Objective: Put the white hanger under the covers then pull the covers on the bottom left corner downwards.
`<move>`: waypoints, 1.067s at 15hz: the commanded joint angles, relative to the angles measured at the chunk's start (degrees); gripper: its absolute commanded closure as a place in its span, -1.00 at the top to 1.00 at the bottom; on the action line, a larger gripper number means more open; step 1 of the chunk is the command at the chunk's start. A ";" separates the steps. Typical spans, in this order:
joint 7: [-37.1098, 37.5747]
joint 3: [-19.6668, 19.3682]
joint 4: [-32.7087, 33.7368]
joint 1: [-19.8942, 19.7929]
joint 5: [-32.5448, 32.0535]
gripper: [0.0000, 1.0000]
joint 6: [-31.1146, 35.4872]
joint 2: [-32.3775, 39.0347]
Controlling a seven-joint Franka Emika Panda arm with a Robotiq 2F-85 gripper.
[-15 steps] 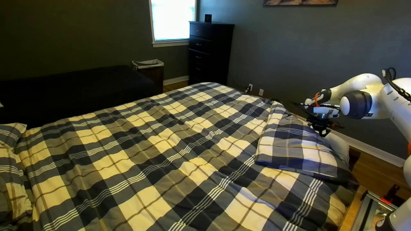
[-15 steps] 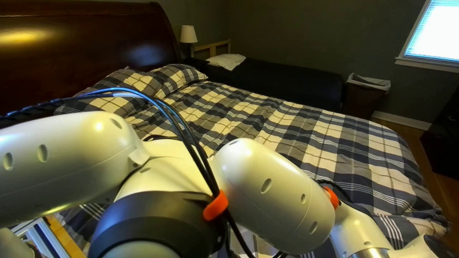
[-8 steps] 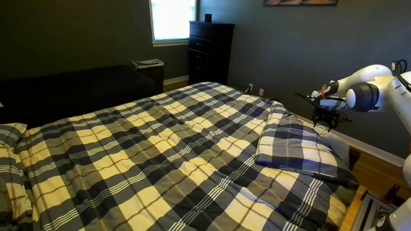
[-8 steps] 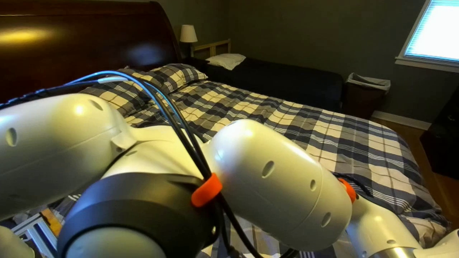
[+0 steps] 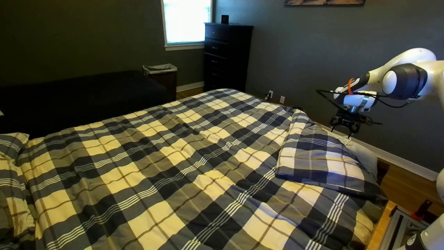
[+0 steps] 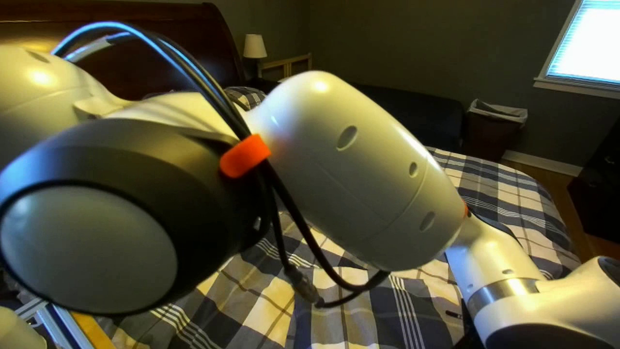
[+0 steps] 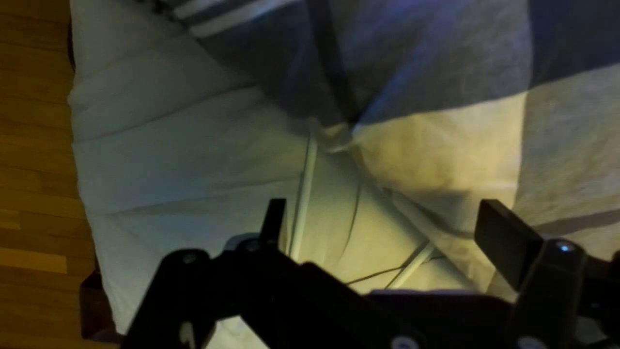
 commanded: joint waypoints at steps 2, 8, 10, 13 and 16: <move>-2.98 3.24 -15.91 1.84 1.52 1.00 2.55 -10.86; -4.07 2.47 -27.39 8.49 5.85 1.00 1.99 -18.70; -3.26 2.03 -30.84 11.39 6.75 1.00 2.76 -20.49; -1.98 0.78 -35.38 16.30 6.87 1.00 5.07 -22.67; -0.67 -0.61 -38.74 21.16 6.23 1.00 8.81 -23.74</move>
